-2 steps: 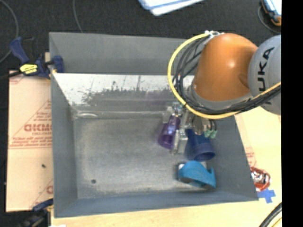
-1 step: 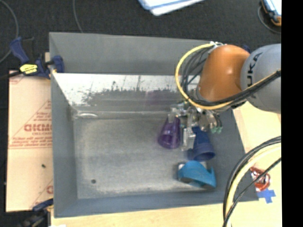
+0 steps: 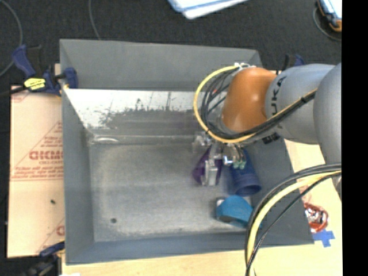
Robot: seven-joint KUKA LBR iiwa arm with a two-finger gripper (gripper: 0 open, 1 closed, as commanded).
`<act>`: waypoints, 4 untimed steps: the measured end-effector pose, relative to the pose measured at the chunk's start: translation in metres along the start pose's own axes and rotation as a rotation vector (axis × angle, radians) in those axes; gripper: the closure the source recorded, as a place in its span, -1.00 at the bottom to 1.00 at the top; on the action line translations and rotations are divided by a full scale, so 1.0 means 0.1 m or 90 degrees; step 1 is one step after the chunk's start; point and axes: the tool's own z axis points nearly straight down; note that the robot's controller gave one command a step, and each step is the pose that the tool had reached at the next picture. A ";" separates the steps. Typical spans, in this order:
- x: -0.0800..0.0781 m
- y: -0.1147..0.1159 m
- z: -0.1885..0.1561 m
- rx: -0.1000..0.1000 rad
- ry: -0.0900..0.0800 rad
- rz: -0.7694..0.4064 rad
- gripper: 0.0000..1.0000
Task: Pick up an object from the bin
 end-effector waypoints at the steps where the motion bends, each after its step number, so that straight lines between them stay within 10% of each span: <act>1: -0.23 -0.22 0.02 0.002 0.000 -0.192 -1.00; 2: -0.01 0.00 -0.01 0.000 -0.002 0.000 -1.00; 3: -0.29 -0.11 0.02 0.000 -0.001 -0.361 1.00; 4: -0.29 -0.11 0.02 0.000 -0.001 -0.360 1.00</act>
Offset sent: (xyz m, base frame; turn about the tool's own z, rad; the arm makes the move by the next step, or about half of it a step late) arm 0.0000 0.0000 0.0000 0.0000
